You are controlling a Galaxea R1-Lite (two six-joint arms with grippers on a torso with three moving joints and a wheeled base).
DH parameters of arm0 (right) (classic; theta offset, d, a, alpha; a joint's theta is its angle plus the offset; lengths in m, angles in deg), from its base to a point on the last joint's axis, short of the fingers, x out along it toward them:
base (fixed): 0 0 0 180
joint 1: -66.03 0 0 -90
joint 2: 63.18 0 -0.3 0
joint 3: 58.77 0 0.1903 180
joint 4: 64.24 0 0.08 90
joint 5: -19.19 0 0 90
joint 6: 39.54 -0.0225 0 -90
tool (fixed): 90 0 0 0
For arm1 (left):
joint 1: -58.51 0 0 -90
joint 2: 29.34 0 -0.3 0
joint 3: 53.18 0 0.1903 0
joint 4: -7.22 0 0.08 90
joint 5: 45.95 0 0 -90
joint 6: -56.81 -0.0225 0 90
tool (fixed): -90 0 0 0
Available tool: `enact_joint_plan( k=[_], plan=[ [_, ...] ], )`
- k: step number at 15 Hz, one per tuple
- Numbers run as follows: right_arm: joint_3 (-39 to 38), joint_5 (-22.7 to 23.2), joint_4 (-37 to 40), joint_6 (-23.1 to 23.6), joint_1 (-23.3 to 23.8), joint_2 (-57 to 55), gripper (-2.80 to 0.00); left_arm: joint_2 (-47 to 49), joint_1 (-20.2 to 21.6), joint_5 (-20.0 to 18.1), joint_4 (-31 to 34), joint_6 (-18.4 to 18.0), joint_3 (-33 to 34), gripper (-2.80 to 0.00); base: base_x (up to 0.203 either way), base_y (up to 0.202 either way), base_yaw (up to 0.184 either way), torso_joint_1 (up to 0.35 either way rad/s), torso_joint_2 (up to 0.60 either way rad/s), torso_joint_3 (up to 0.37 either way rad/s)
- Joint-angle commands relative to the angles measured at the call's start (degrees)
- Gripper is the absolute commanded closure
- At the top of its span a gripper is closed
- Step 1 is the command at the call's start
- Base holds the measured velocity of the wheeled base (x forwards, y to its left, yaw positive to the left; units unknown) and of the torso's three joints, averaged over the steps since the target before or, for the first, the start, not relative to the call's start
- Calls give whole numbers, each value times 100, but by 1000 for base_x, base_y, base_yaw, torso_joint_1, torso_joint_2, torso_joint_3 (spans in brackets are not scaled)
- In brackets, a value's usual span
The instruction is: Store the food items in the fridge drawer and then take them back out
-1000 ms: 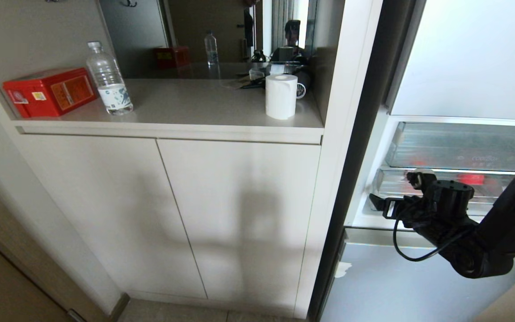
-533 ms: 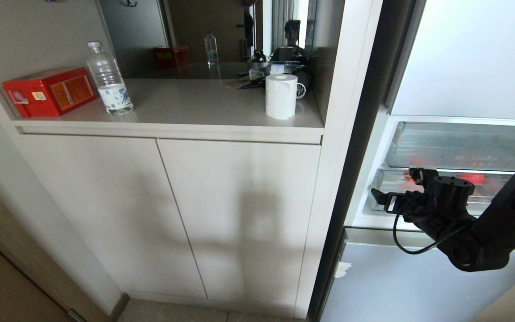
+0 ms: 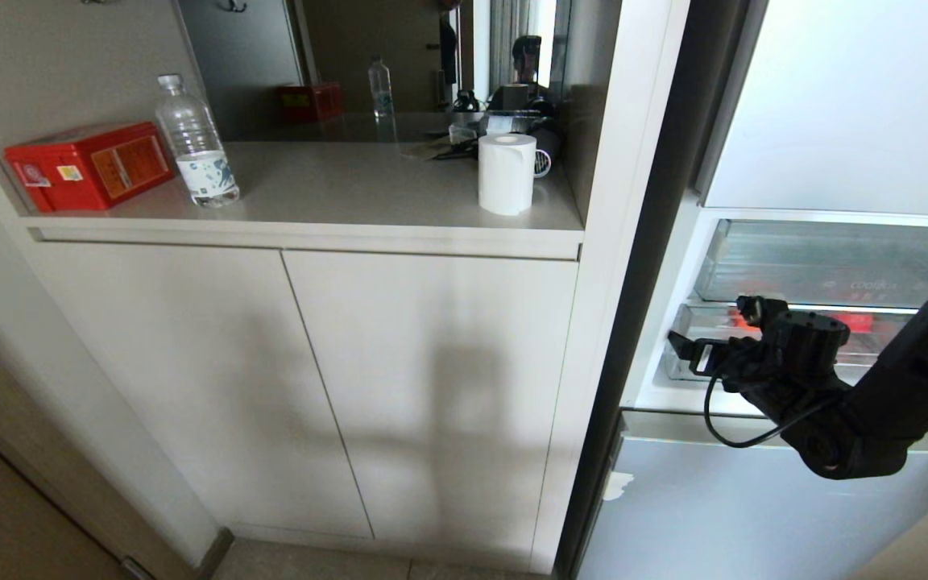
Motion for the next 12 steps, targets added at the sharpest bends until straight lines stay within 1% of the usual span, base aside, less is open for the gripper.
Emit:
enact_joint_plan(
  k=[1,5,7,12],
  plan=[
    [97,-10,-37,-17,-3,-31,-280,0,-8,2,1,-1,1,0,0,0,0,0,0,0],
    [84,-23,-59,-25,-3,4,-280,0,0,2,1,-1,-2,0,0,0,0,0,0,0],
    [85,-191,-68,-17,-3,8,-280,0,0,2,1,-1,-2,0,0,0,0,0,0,0],
    [-36,-194,-77,6,-11,192,-280,0,0,2,1,-1,-2,0,0,0,0,0,0,0]
  ],
)
